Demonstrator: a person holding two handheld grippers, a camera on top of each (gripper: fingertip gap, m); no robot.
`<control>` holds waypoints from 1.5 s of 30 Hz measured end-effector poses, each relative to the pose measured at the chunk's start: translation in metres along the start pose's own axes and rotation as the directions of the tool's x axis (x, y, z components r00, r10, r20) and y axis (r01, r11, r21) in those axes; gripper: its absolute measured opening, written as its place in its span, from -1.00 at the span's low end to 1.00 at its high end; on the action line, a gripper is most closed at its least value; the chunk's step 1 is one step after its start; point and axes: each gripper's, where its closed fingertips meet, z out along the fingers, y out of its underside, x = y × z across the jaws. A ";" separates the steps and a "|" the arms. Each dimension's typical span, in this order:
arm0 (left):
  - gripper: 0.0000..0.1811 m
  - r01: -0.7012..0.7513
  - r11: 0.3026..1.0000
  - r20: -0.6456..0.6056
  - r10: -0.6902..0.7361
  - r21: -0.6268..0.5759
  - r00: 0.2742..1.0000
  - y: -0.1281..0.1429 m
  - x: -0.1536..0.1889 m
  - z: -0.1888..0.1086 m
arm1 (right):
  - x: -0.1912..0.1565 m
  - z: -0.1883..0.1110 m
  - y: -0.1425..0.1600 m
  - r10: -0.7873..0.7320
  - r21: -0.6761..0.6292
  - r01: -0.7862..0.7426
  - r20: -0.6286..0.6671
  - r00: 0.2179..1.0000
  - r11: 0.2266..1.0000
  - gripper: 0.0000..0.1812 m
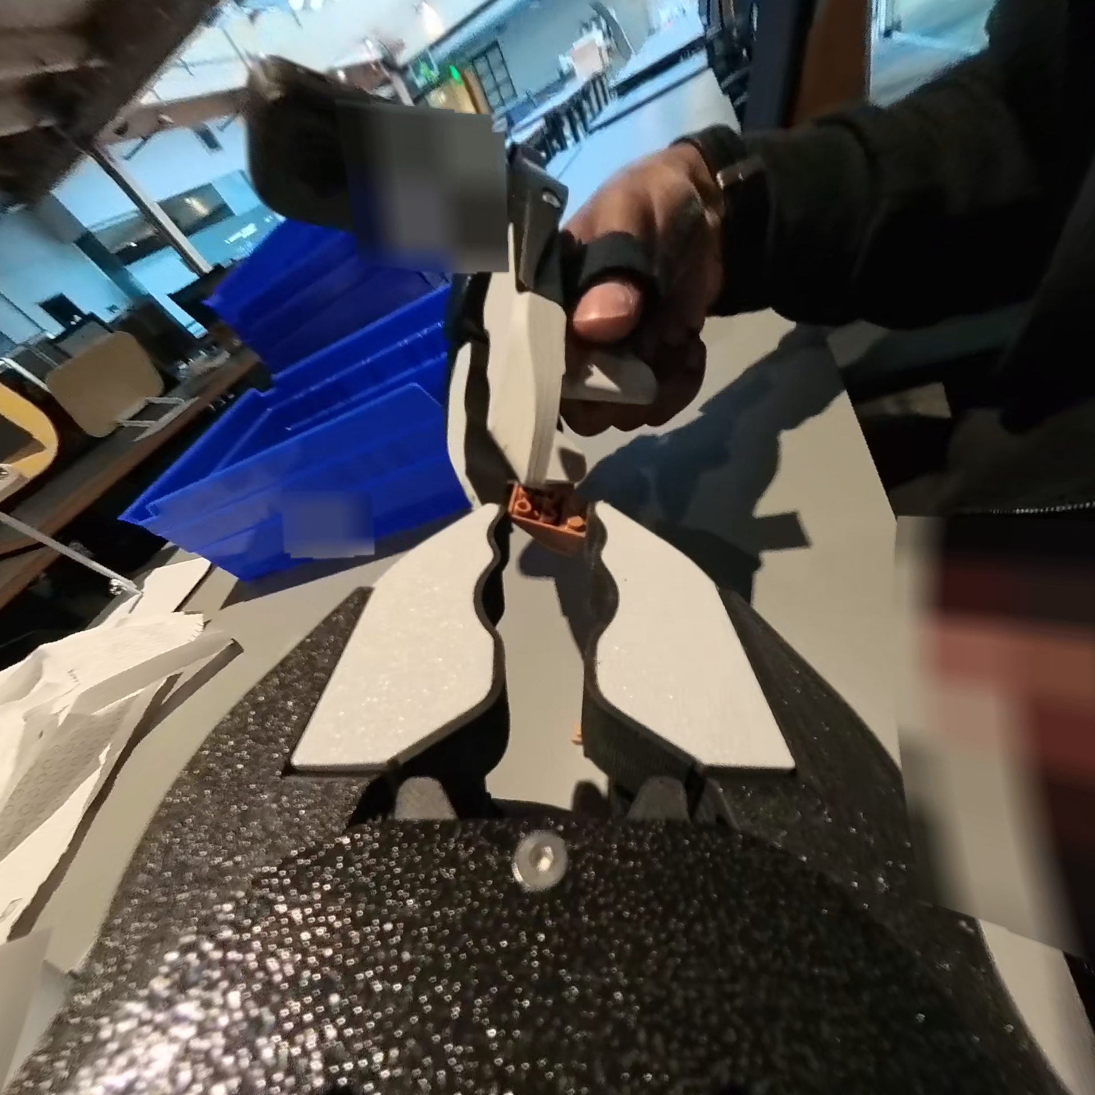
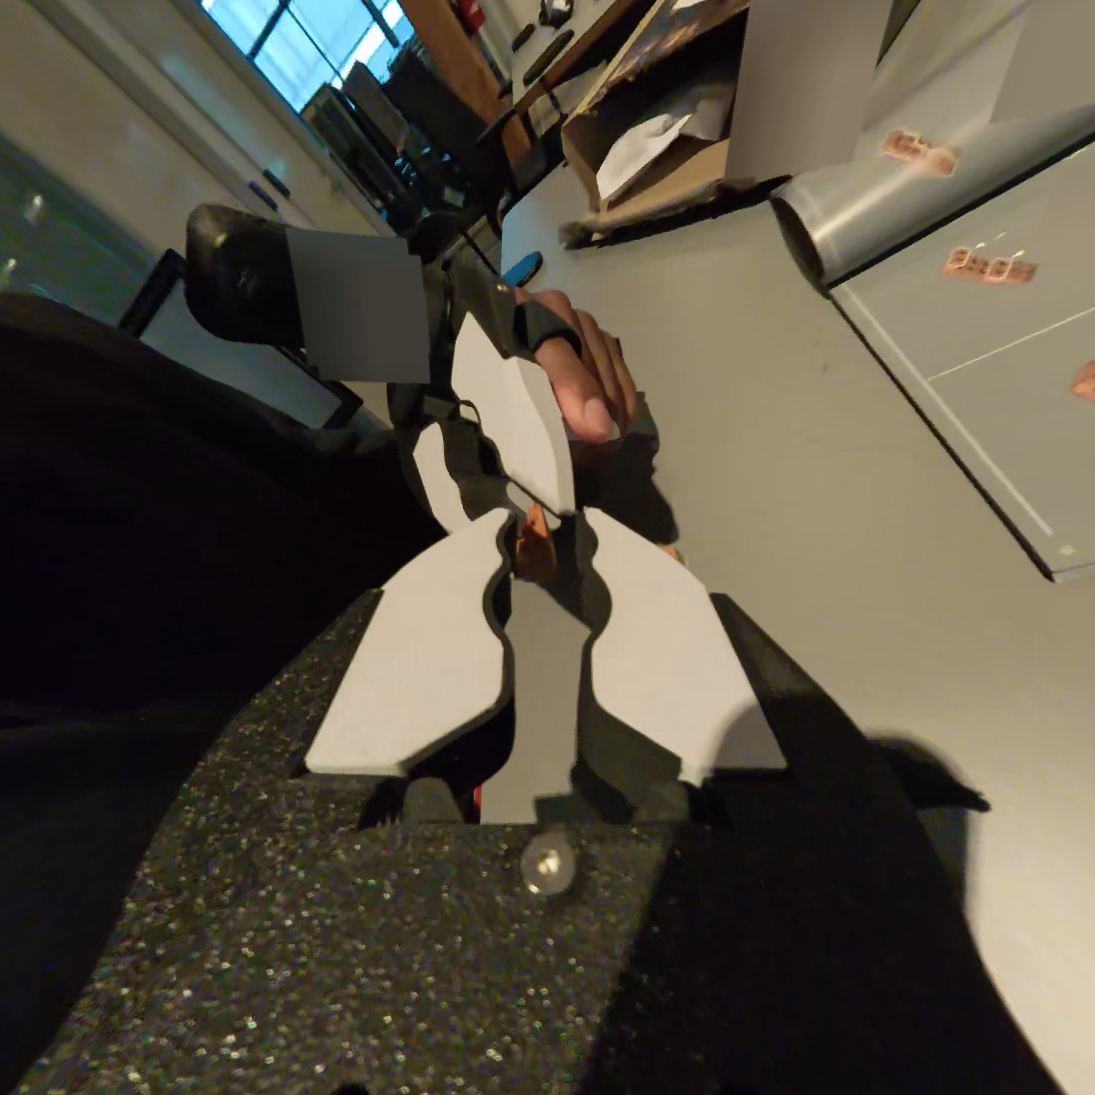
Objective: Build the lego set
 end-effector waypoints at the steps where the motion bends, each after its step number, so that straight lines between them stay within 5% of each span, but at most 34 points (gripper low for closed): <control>1: -0.74 -0.002 1.000 -0.002 0.002 -0.004 1.000 0.001 0.001 0.000 | 0.001 0.002 0.003 -0.001 -0.018 0.001 -0.006 1.000 1.000 -0.84; 8: -0.73 0.018 1.000 0.002 -0.018 -0.021 1.000 0.007 -0.001 0.001 | 0.006 0.002 0.003 0.018 0.018 -0.017 -0.026 1.000 1.000 -0.95; 12: -0.70 0.052 0.999 0.063 -0.052 -0.004 0.997 0.007 -0.011 0.001 | 0.016 -0.007 -0.009 0.101 0.176 -0.091 -0.049 0.994 0.980 -0.95; 17: -0.70 0.109 0.990 0.180 -0.124 0.087 0.976 -0.004 -0.028 0.003 | 0.033 -0.027 -0.029 0.338 0.545 -0.335 0.099 0.936 0.768 -0.95; 23: -0.69 0.055 0.995 0.328 -0.080 0.084 0.941 -0.010 -0.037 0.012 | 0.039 -0.036 -0.027 0.417 0.678 -0.421 0.182 0.891 0.602 -0.95; 35: -0.80 0.053 0.998 0.420 -0.058 0.023 0.906 -0.004 -0.042 0.018 | 0.025 -0.024 -0.030 0.367 0.692 -0.325 0.093 0.926 0.644 -0.95; 39: -0.82 0.110 0.992 0.340 -0.122 0.054 0.932 -0.004 -0.038 0.015 | 0.022 -0.022 -0.025 0.318 0.664 -0.270 0.051 0.947 0.697 -0.91; 41: -0.82 0.173 0.979 0.274 -0.197 0.110 0.941 -0.008 -0.035 0.012 | 0.021 -0.023 -0.023 0.237 0.619 -0.170 -0.026 0.971 0.767 -0.70; 45: -0.82 0.342 0.924 0.072 -0.358 0.173 0.931 -0.012 -0.027 0.004 | 0.015 -0.027 -0.016 -0.012 0.476 0.087 -0.157 0.988 0.875 -0.69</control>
